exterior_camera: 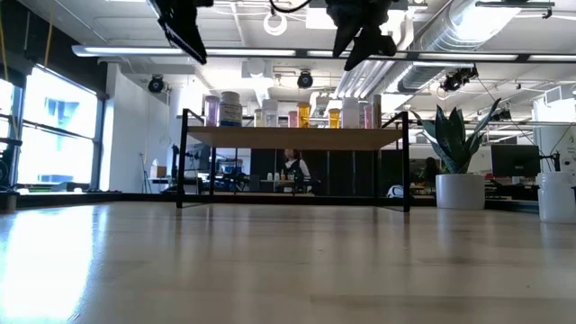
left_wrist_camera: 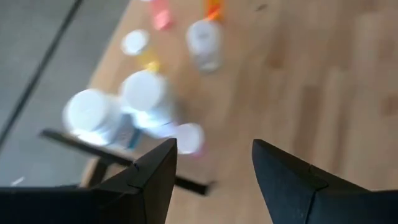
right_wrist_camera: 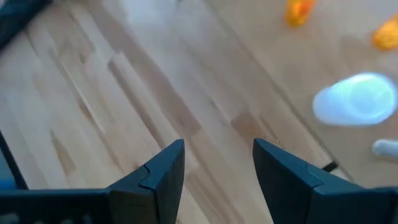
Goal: Pick and place medicine bottles onto shelf by color
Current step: Put the white pill bottle on the shelf
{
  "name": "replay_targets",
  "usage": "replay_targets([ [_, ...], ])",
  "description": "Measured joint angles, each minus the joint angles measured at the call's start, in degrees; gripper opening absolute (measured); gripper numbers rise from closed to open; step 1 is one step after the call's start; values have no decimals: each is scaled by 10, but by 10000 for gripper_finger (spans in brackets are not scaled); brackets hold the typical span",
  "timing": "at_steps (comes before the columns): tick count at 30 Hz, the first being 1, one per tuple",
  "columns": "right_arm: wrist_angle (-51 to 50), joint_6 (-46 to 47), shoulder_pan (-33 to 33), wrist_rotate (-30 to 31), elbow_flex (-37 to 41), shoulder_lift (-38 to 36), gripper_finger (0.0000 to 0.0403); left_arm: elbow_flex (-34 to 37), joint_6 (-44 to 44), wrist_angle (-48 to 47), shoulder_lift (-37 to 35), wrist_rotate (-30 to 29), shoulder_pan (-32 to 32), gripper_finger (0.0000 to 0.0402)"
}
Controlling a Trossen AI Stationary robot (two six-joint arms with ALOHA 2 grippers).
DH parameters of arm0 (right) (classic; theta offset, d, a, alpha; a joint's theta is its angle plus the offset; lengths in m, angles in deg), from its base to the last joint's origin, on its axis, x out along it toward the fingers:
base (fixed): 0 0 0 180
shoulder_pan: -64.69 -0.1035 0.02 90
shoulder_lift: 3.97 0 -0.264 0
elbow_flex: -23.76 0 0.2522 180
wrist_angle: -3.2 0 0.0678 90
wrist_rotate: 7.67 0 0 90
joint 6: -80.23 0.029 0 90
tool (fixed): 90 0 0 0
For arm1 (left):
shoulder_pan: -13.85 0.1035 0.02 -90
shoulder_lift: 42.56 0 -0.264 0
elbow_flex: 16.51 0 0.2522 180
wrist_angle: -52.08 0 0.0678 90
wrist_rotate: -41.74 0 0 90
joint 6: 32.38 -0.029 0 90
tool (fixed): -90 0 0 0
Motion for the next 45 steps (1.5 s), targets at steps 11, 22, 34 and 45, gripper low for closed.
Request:
replay_targets([
  [11,-79,33,-86,57,20,0,181,86,35,83,-77,173,0,200],
  [22,-102,155,-156,45,157,-6,181,194,73,175,-139,173,-22,200],
  [34,-89,315,-195,34,337,-125,181,206,58,211,-147,170,-65,200],
  [45,-88,426,-195,69,428,-262,181,206,58,212,-147,169,-66,200],
])
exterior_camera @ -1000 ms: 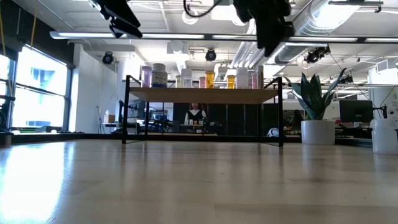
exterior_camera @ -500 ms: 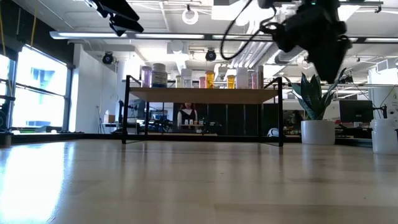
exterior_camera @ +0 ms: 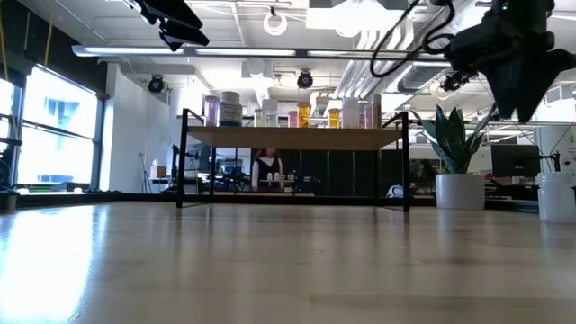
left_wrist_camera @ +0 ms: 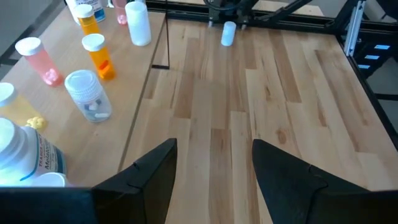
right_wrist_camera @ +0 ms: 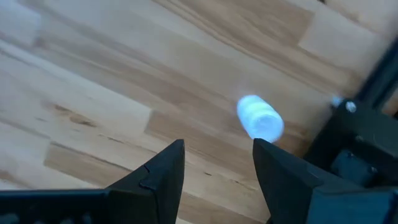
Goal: Pick and place medicine bottles onto shelf by color
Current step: Put the white pill bottle on the shelf
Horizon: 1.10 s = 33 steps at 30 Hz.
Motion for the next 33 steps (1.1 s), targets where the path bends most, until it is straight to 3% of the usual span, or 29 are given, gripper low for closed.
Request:
replay_targets([
  [10,20,73,0,-35,101,-42,181,0,0,1,0,-3,0,200],
  [18,61,124,0,-21,155,-41,182,0,12,28,0,-7,0,200],
  [33,58,163,2,22,158,-34,182,0,15,34,0,-9,0,200],
])
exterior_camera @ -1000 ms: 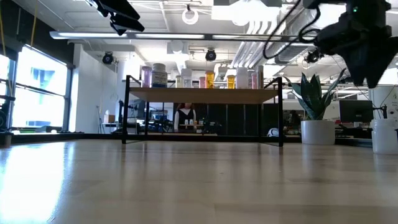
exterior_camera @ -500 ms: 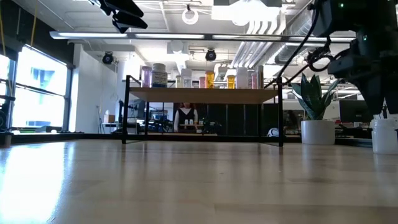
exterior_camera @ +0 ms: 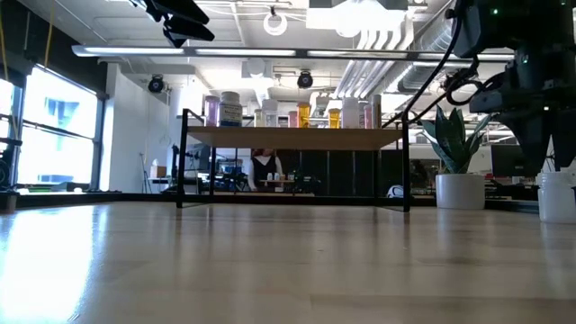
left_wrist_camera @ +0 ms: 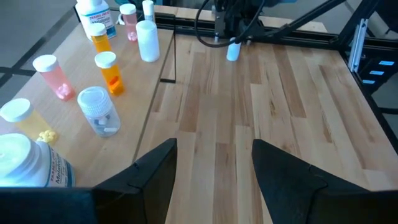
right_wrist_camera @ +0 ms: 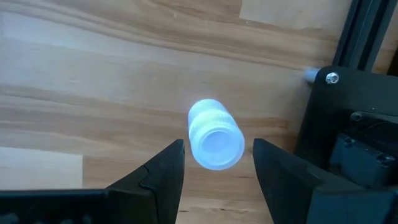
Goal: Pick and place medicine bottles onto shelf by color
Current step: Put the white pill bottle on the shelf
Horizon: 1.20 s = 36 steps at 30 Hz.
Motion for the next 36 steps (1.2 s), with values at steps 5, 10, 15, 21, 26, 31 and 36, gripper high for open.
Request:
replay_targets([
  [5,2,1,0,-3,0,27,182,0,0,0,0,0,0,200],
  [10,17,9,0,-12,0,60,182,0,-6,0,0,0,0,200],
  [15,28,14,0,-18,0,84,181,0,-10,0,0,0,0,200],
  [21,30,24,0,-30,0,99,163,0,-11,0,0,0,0,200],
  [26,34,24,0,-33,-1,98,116,0,-11,0,0,0,0,200],
  [31,34,22,0,-41,-9,99,114,0,-11,0,0,0,0,200],
  [36,34,7,0,-47,-39,99,114,0,-11,0,0,0,0,200],
])
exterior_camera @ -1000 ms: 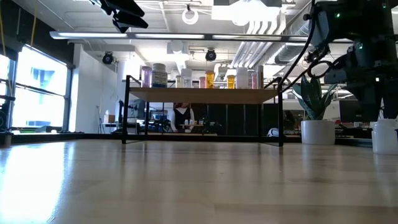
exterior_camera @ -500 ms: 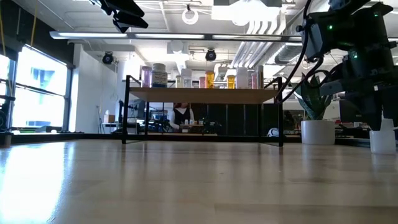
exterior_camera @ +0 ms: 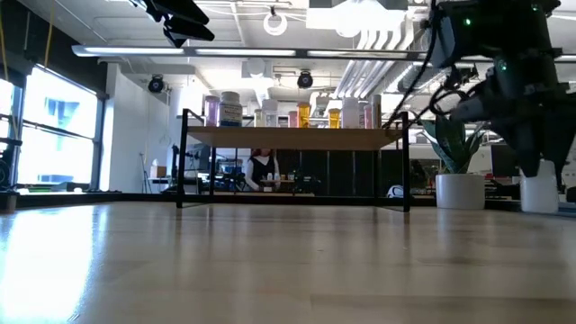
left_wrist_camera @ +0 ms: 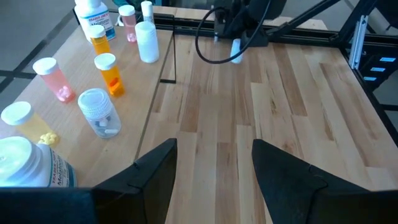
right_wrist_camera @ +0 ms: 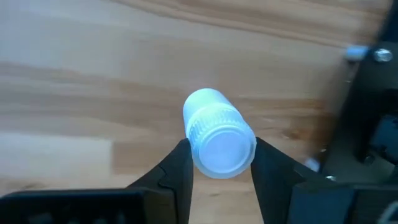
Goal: Pick and place medicine bottles onto shelf by color
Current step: Put the white pill bottle on the shelf
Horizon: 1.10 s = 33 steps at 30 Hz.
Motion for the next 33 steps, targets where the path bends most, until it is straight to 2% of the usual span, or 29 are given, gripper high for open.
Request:
replay_targets([
  [7,37,-33,0,-2,-89,0,114,0,1,0,0,-25,0,200],
  [12,38,-69,0,33,-182,23,114,0,2,0,0,-61,0,200],
  [15,35,-112,3,63,-250,53,114,0,2,0,0,-65,0,200],
  [20,5,-211,29,79,-372,123,114,0,1,0,0,-65,0,200],
  [33,-123,-476,121,80,-680,295,114,0,11,-12,0,-65,0,200],
])
